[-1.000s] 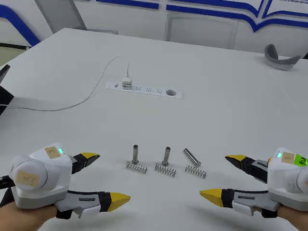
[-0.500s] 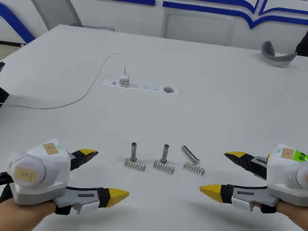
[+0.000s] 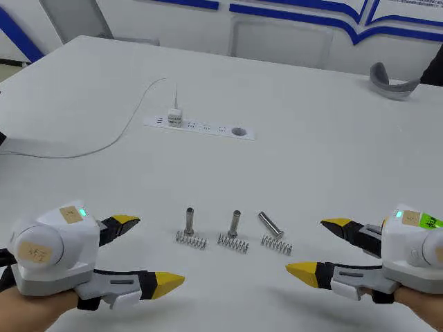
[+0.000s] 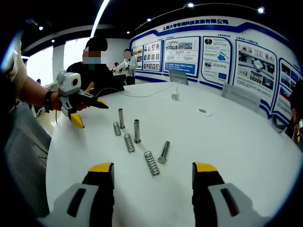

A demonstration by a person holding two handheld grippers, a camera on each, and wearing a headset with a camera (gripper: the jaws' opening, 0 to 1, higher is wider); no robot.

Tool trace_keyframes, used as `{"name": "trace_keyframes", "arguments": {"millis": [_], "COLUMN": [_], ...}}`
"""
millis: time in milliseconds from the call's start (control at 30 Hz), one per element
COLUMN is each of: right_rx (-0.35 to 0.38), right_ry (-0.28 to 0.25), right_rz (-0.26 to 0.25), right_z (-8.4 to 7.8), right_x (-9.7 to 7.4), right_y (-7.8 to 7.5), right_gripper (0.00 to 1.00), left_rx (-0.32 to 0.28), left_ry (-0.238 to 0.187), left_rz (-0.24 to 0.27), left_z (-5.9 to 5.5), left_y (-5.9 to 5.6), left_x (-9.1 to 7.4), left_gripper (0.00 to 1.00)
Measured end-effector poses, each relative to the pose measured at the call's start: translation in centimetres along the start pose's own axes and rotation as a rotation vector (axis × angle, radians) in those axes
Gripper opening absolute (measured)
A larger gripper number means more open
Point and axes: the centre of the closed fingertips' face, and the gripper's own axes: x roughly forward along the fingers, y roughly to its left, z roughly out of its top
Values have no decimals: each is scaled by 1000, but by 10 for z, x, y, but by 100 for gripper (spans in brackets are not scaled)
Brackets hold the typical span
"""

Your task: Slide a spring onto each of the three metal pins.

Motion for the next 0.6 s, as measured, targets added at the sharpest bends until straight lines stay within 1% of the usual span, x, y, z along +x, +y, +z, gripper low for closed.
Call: {"name": "trace_keyframes", "arguments": {"millis": [167,267,400,600], "right_rx": [8,12,12,15], "right_ry": [10,11,23,24], "right_rz": [-10,-19,-28,-41], "right_z": [2,6,9,20], "right_x": [1,2,6,15], "right_y": [-4,-6,-11,-19], "right_gripper": [65,60,58,53], "left_rx": [0,2,4,-4], "left_ry": [-5,-4,-3,-9], "left_rz": [-1,-4,-5,1], "left_z": [2,1,1,2], "left_y": [-1,-2,-1,1], "left_x": [1,1,1,1], "left_gripper": [80,80,80,80]}}
